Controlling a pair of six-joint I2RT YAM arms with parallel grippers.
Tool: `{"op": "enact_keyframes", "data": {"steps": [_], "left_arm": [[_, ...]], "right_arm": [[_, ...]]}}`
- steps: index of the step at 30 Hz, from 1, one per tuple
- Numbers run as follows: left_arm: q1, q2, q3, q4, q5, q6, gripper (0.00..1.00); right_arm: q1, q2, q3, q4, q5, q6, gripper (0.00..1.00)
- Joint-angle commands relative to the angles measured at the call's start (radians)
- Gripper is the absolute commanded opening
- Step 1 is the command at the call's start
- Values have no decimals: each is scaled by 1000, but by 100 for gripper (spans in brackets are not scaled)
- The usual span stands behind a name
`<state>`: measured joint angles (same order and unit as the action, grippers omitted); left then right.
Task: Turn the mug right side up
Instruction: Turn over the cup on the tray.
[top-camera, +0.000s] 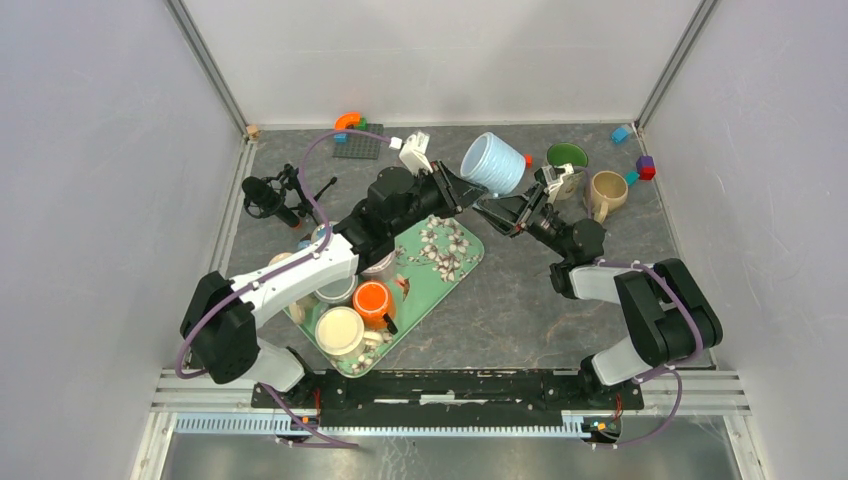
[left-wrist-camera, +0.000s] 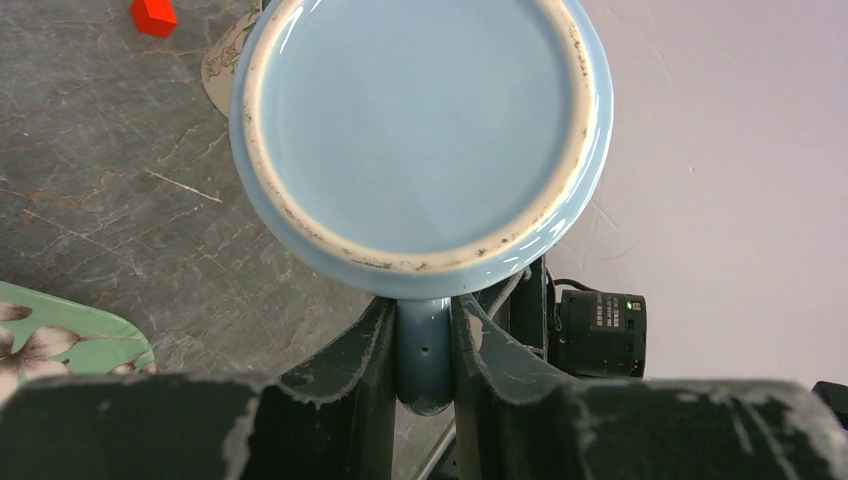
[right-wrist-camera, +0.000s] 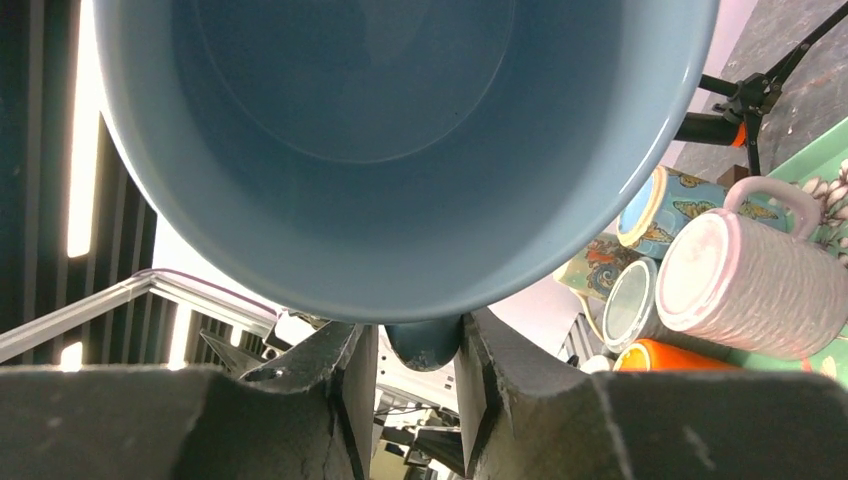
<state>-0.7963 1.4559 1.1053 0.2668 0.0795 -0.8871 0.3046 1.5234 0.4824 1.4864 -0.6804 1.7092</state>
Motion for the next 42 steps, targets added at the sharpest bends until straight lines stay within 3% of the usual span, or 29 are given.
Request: {"op": "enact_keyframes", "data": {"steps": [1,7,12,20,25,34,42], "left_arm": [[-27,-34,9,172,84,-59,2],[-27,-26,-1,207,103,-85,2],[-27,-25,-8,215,118,-86,2],[-27,-24,-28,220,106,-59,36],[-28,-23,-37,204,85,-34,51],[-27,-21,-66,196,40,-17,68],[-27,-25,-88,150,-12,8,83]], "right_arm": [[4,-17,50,432,38,3,29],[5,-29,56,443,38,5,27],[5,-44,61,414,26,-14,0],[5,-136,42,206,5,-179,0],[5,-222,53,-48,-2,-370,0],[8,-410,146,-750,96,-883,0],[10,-445,242,-1061,201,-1098,0]]}}
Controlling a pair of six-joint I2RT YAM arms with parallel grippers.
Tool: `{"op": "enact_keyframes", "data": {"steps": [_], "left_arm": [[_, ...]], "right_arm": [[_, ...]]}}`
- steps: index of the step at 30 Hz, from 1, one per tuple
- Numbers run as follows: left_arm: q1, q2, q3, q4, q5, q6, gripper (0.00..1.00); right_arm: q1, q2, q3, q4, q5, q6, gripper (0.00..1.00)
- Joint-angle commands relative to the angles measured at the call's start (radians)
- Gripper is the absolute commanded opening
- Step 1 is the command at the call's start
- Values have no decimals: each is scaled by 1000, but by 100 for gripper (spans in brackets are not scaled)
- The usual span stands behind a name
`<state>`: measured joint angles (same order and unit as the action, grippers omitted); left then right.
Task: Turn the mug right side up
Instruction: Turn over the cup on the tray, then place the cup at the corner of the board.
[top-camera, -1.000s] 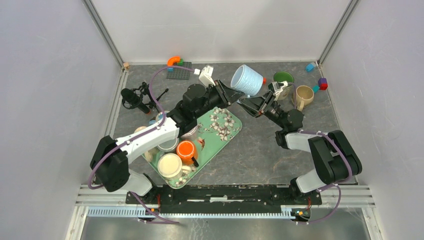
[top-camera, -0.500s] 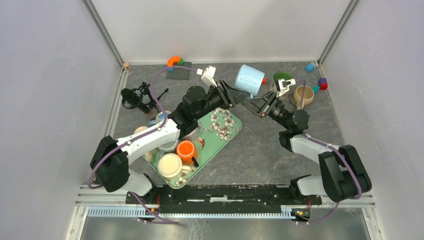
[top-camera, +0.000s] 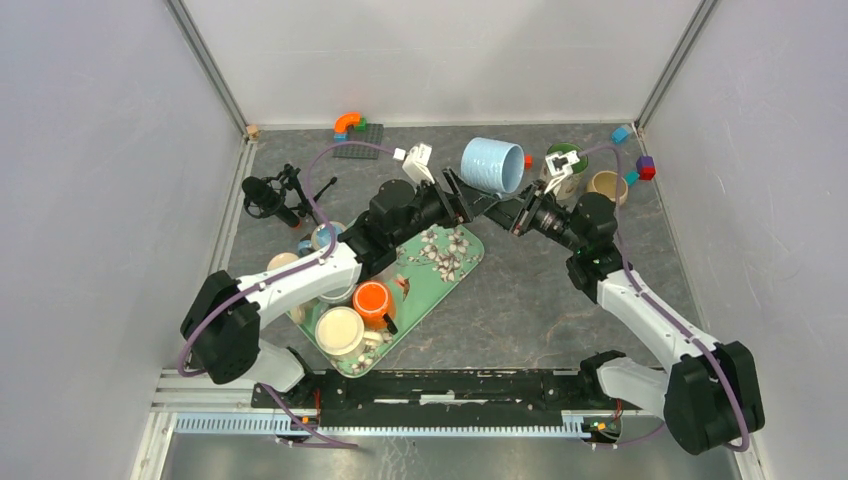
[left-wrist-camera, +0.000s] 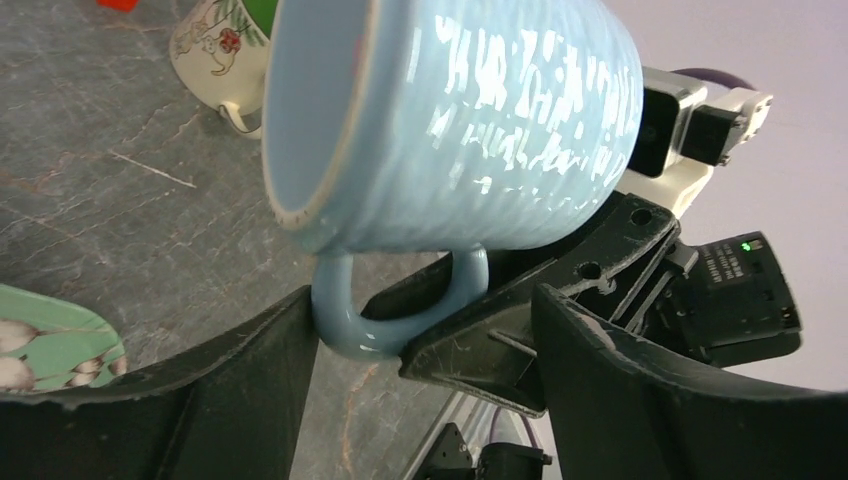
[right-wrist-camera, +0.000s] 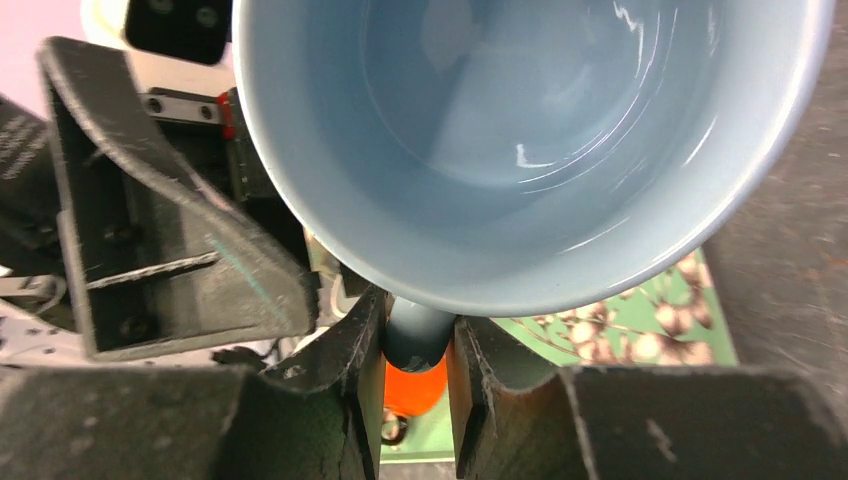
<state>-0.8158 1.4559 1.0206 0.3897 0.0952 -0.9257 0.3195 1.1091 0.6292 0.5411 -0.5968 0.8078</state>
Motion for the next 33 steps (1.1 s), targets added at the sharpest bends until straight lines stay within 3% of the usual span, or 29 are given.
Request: {"op": "enact_keyframes", "data": {"steps": [1,7,19,33], "left_arm": [[-8,-23,-4,20,-31,48,85],[-7,-27,-17,-24,-50,58,93],[-8,-107,-53,-149,-60,129,96],[-8,-233,-83,-295,-58,207,98]], "right_arm": [[-3,-31,105,-137,126,-214,0],[5,-22,168,-310,223,-320,0],[19,61,258,-504,400,-483,0],[24,188,314,-442,581,-573,0]]}}
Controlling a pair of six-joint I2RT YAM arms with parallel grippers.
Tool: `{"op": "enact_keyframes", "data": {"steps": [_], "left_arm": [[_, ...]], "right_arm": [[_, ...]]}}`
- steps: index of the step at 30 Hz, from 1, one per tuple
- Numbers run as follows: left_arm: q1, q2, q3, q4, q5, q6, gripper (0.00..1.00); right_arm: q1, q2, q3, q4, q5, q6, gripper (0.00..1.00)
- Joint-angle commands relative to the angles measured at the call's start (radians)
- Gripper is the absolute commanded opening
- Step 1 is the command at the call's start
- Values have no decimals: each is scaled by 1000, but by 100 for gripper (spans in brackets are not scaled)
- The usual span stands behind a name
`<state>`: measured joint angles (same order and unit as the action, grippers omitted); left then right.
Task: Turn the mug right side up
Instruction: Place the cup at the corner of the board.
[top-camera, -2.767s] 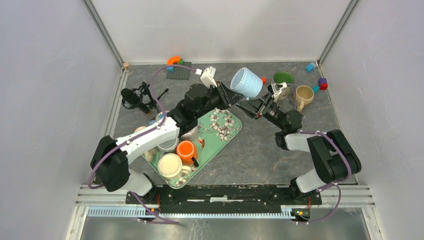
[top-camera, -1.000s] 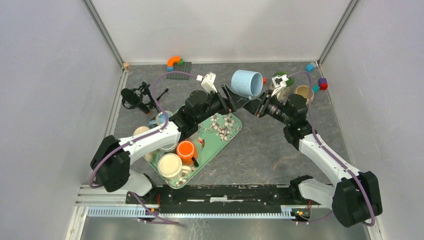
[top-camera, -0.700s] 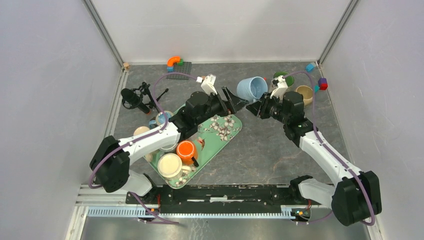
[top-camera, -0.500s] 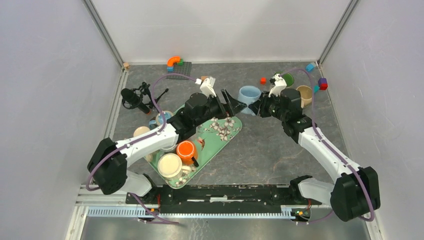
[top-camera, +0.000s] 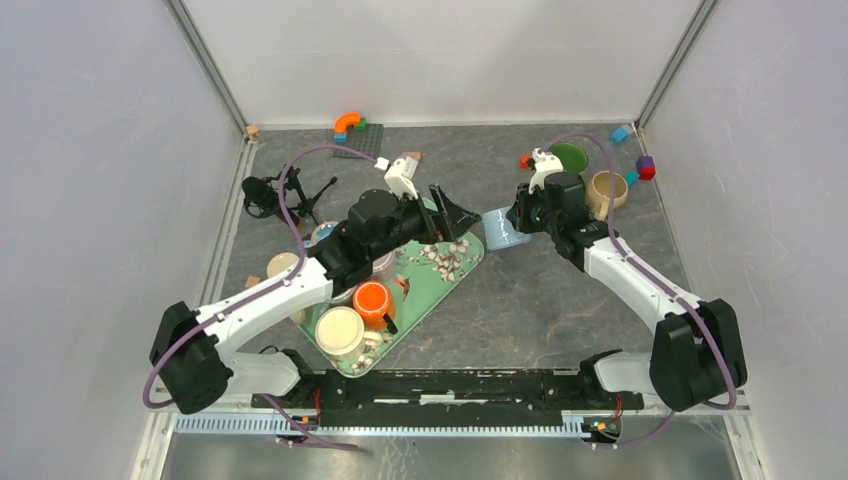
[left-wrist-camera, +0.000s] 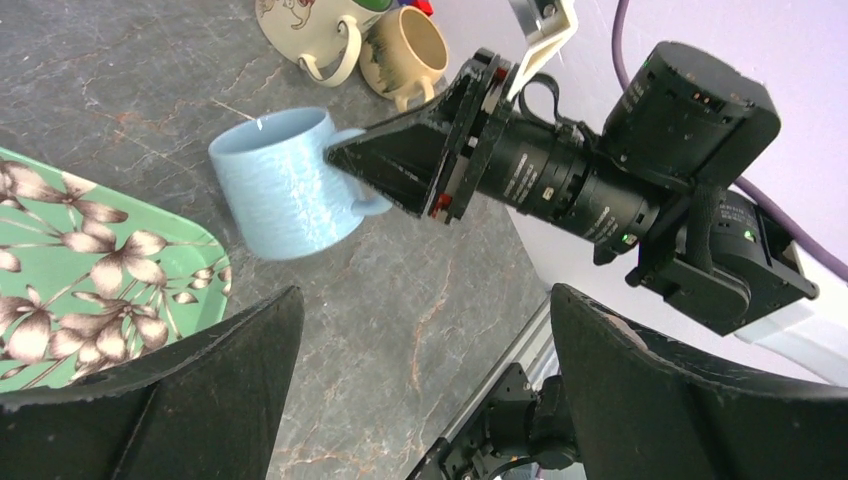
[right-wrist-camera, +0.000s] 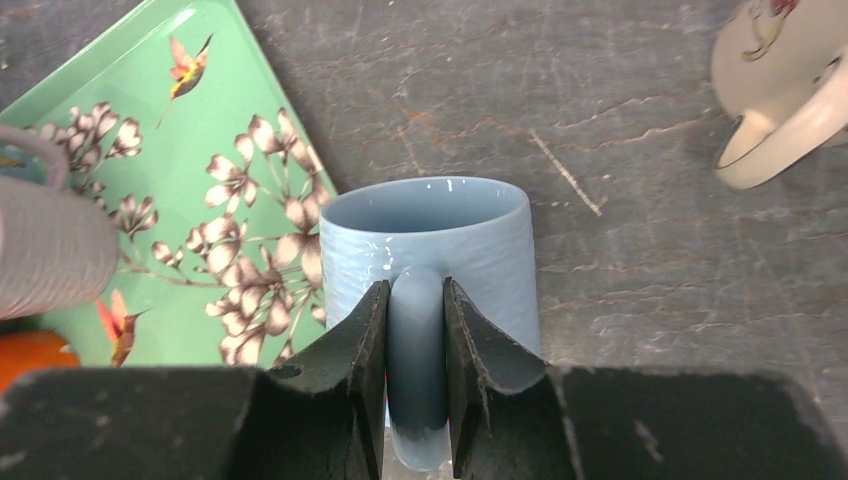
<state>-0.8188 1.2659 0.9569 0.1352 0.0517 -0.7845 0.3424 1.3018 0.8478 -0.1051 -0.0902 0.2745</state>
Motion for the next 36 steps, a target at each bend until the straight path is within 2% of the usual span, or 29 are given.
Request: {"op": "enact_keyframes", "data": {"steps": [1,13,23,36], "left_arm": [[-5,-46,-22,-46,-12,67,99],[-3,-43,-20,-197,53,66,100],[-3,-160,-27,-336,40,112,100],[-3,-205,-45,-364,29,122,100]], "right_arm": [[1,4,95,234,84,-47,0],[0,145,-20,746,214,-117,0],[1,284,-7,889,255,-130,0],[-1,303,-123,968,267,-123,0]]}}
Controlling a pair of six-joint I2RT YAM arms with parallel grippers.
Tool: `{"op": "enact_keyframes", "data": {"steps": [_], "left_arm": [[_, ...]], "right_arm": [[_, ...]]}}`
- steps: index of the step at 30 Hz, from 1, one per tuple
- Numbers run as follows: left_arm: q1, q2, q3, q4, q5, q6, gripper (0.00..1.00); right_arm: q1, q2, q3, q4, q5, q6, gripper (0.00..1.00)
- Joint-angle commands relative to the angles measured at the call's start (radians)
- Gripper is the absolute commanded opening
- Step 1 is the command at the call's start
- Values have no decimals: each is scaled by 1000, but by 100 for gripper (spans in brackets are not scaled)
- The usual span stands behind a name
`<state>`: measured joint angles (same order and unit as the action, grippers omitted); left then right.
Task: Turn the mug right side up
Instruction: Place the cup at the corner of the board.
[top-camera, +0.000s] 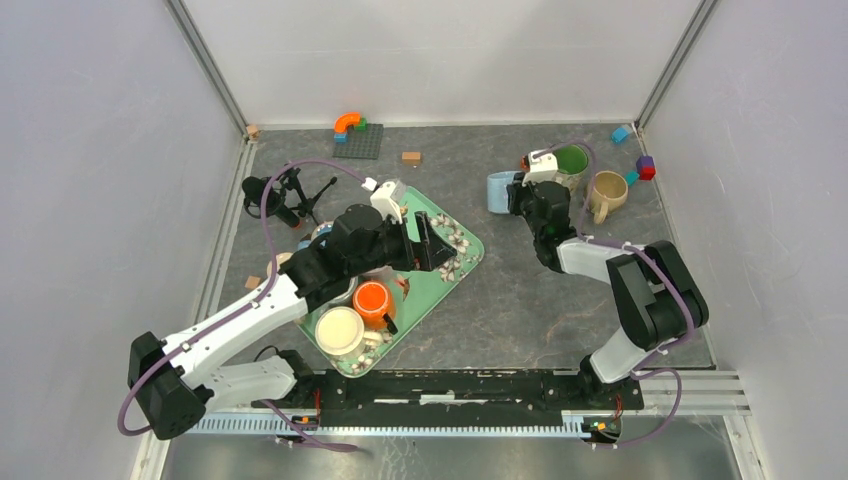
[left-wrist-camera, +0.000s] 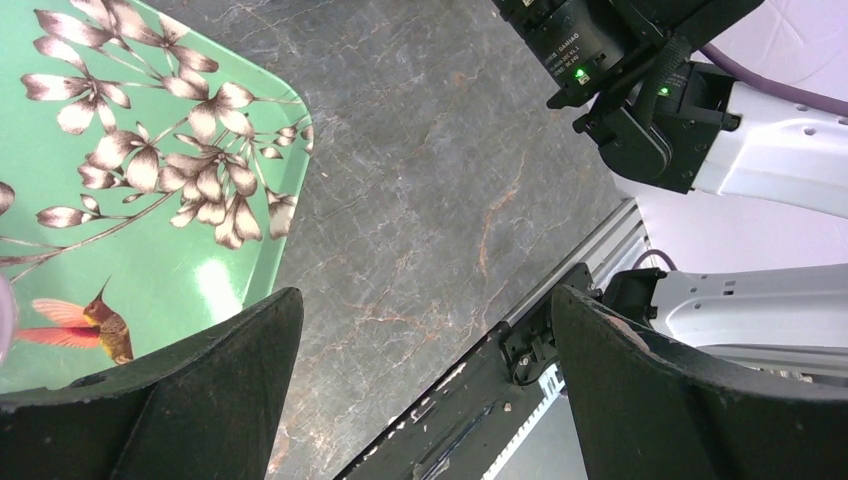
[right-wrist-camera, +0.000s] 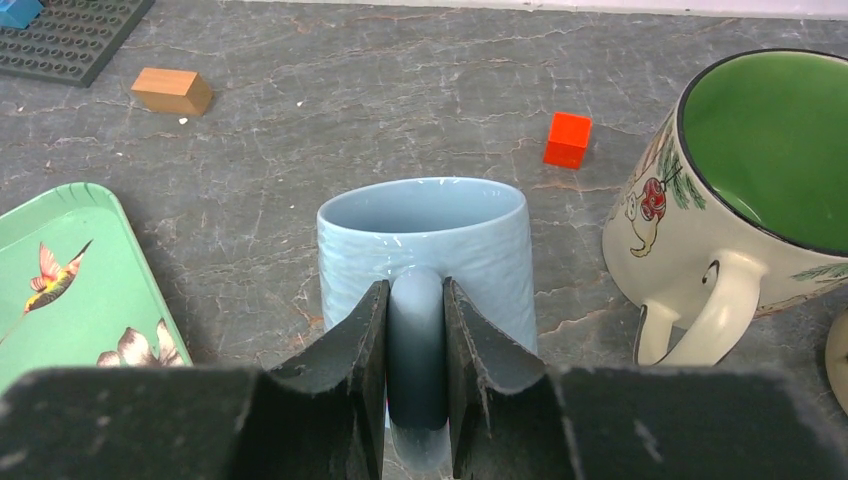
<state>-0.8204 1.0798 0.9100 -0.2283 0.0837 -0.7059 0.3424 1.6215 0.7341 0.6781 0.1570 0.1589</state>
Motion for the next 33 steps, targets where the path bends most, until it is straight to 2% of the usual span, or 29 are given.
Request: {"op": "enact_keyframes", "data": {"steps": [1,6,17,33], "left_arm": [[0,-22,0,0,-8,42,100],[0,-31,-3,3,-23,43,100],[0,-11,-13,40,-33,35,100],[1,35,-14,88,-27,22,100]], "right_arm": [[-1,-18,-16,184,18,-4,0],[0,-41,-61,174,10,25,0],[0,-92,-151,112,-47,75,25],[6,-71,-178,40,-62,140,40]]}}
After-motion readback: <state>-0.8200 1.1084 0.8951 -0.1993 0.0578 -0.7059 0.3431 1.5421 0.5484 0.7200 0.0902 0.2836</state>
